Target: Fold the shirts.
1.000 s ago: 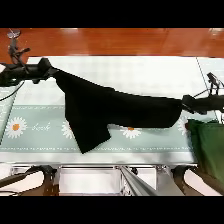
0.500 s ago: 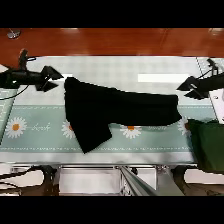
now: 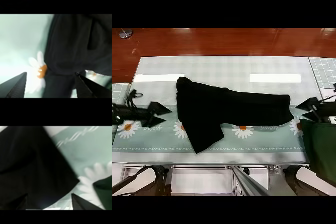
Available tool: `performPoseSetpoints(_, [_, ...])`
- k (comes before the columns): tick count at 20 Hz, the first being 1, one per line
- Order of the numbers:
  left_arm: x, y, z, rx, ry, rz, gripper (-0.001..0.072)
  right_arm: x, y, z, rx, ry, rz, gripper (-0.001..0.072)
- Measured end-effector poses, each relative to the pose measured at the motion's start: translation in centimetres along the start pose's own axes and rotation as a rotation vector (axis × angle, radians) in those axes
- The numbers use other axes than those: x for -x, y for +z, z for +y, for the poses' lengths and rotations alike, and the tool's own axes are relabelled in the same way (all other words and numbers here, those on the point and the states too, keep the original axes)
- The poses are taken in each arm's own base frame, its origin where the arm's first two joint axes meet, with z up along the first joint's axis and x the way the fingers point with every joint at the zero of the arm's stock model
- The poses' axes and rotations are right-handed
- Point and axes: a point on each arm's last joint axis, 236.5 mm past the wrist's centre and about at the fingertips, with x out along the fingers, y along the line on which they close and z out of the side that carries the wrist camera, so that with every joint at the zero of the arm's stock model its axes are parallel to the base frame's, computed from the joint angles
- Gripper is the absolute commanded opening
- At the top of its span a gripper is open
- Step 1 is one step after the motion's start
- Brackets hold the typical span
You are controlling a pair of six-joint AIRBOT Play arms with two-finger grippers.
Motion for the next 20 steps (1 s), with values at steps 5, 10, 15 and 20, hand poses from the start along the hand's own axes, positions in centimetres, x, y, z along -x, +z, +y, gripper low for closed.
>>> performPoseSetpoints(5, [-3.5,-1.9,-0.6,0.018,-0.057,-0.027,0.0701,-2.1,-3.6,1.4,0.010,0.070,0.008,0.0623])
performPoseSetpoints(10, [-6.3,-1.4,-2.7,-0.022,-0.061,-0.099,0.0633,-2.6,-4.6,1.8,0.010,0.087,0.019,0.0622])
performPoseSetpoints(15, [-7.1,-0.7,-3.7,-0.078,-0.058,-0.126,0.0034,-2.0,-4.0,0.2,-0.011,0.020,0.005,0.0623])
performPoseSetpoints(20, [-6.7,-0.3,-5.6,-0.137,-0.093,-0.121,0.0034,-1.5,-4.3,-3.9,-0.077,-0.118,0.031,0.0623])
